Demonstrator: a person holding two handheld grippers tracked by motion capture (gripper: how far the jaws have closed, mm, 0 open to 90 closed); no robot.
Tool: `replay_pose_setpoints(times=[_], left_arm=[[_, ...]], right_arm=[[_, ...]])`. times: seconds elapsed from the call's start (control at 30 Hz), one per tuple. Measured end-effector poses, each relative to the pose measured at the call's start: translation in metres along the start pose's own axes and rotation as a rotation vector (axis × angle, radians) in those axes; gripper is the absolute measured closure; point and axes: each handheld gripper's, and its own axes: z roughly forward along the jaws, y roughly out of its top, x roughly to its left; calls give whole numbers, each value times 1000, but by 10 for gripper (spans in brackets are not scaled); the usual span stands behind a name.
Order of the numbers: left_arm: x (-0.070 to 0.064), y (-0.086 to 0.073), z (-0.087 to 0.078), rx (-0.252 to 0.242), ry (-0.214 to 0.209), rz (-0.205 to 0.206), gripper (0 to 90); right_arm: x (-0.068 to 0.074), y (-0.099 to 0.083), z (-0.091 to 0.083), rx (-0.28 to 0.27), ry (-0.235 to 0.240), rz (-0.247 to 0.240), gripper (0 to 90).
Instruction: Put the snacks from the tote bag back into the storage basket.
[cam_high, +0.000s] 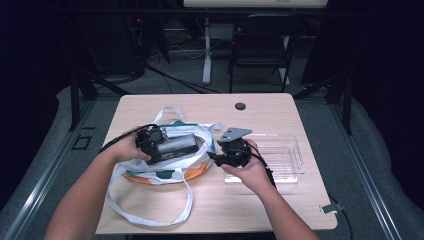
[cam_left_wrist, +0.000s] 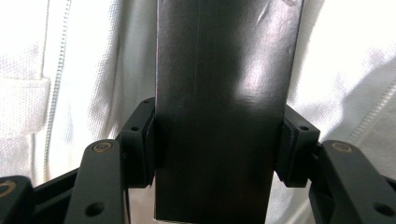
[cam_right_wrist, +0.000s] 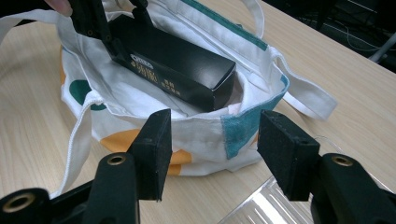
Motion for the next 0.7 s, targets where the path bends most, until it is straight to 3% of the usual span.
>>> replay_pose_setpoints(times=[0.53,0.7], left_arm=[[-2,-3,-29,-13,-3,-23,430],[-5,-5,-42,-35,-1,-32,431]], right_arm=[[1,0,0,0,12,-15,427],[3,2,-1,13,23,-47,393]])
